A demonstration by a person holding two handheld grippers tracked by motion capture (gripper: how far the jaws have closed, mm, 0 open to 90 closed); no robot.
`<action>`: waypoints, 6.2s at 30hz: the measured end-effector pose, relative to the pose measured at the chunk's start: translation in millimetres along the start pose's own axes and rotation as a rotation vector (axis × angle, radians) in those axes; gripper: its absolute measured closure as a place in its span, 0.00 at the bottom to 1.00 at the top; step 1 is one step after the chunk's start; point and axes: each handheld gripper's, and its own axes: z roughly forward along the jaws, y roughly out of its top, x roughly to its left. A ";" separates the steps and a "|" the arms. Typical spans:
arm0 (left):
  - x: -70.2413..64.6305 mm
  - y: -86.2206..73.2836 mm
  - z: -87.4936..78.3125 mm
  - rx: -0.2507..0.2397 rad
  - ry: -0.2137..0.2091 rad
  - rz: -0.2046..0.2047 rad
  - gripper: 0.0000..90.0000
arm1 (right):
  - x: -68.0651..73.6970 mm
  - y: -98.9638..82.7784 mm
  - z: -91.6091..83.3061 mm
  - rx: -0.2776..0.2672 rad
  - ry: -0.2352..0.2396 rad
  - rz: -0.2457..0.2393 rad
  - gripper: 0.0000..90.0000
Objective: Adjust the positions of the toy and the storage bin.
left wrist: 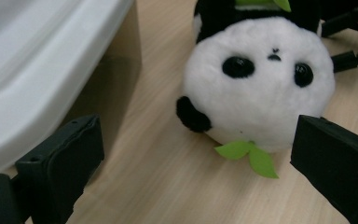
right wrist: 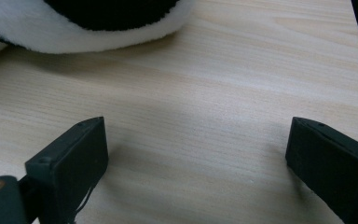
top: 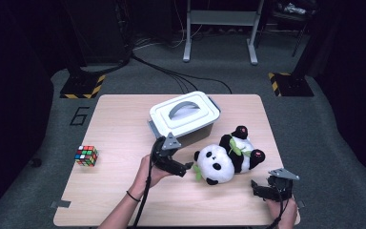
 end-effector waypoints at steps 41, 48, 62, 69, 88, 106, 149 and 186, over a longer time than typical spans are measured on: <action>-31.6 -5.8 52.2 -0.044 -0.124 0.067 0.70 | -0.4 -0.1 -0.1 -0.001 0.001 0.001 0.06; -22.4 -19.5 32.6 -0.035 -0.148 0.074 0.70 | -0.5 0.0 0.0 -0.002 0.002 0.001 0.06; -3.0 -47.3 -6.8 -0.017 -0.169 0.071 0.70 | -0.4 0.0 0.0 -0.002 0.001 0.000 0.06; 11.8 -62.9 -30.1 0.004 -0.194 0.059 0.69 | -0.2 0.0 0.0 -0.002 0.000 0.001 0.06; 13.8 -71.8 -70.3 -0.007 -0.085 -0.048 0.20 | -0.1 0.1 0.1 -0.003 -0.003 0.003 0.06; -30.0 -14.6 -42.0 -0.040 -0.026 -0.065 0.04 | -0.1 0.1 0.1 -0.003 -0.003 0.003 0.06; -17.5 -41.9 -83.3 0.022 -0.080 -0.006 0.65 | 0.0 0.2 0.1 -0.003 -0.004 0.004 0.06; -7.5 -54.7 -91.3 -0.018 -0.017 0.028 0.81 | -0.1 0.2 0.2 -0.003 -0.004 0.003 0.06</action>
